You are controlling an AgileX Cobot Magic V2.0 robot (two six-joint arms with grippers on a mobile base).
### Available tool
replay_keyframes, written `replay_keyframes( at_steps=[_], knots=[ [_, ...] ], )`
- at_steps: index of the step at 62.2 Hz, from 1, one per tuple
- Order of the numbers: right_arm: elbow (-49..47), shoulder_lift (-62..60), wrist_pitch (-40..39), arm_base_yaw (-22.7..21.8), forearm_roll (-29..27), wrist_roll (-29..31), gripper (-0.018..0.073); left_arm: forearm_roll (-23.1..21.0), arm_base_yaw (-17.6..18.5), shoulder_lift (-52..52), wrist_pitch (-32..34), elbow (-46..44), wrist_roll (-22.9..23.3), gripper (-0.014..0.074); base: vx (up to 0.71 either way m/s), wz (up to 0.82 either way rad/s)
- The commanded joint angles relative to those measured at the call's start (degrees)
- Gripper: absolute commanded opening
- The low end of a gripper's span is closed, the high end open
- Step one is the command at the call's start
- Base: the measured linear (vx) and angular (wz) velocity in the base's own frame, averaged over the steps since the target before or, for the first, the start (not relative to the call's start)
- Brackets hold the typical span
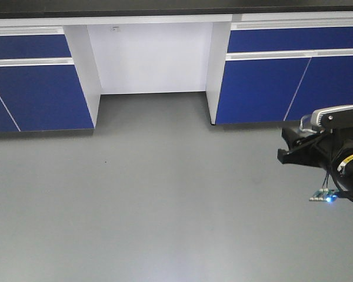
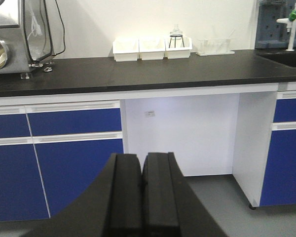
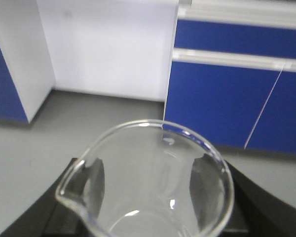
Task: Grab beaker and place in storage area
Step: 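Back the base away from the bench and turn, holding the beaker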
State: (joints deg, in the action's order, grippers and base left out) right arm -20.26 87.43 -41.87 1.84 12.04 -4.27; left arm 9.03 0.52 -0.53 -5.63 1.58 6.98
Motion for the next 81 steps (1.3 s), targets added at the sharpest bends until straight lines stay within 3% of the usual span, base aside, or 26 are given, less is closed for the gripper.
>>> replay_keyframes(
  at_steps=[1,9,55,81],
  knots=[
    [-1.51,-1.43,-10.93,-0.31,-0.63,0.22,0.0106,-0.06,0.01,-0.85,4.68,-1.15,0.56,-0.0006,-0.19,-0.11],
    [-1.51,-1.43,-14.81,-0.31,-1.77,0.22,0.0106,-0.06,0.01,-0.85,4.68,-1.15,0.56,-0.0006,-0.17,-0.12],
    [-1.51,-1.43,-14.48,-0.25,-2.22,0.22,0.0106,-0.06,0.01,-0.85,4.68,-1.15,0.56,-0.0006,-0.05,-0.17],
    [-1.51,-1.43,-14.57,-0.25,-2.27,0.22,0.0106,-0.06,0.01,-0.85,4.68,-1.15,0.56,-0.0006,0.06,-0.47]
  ],
)
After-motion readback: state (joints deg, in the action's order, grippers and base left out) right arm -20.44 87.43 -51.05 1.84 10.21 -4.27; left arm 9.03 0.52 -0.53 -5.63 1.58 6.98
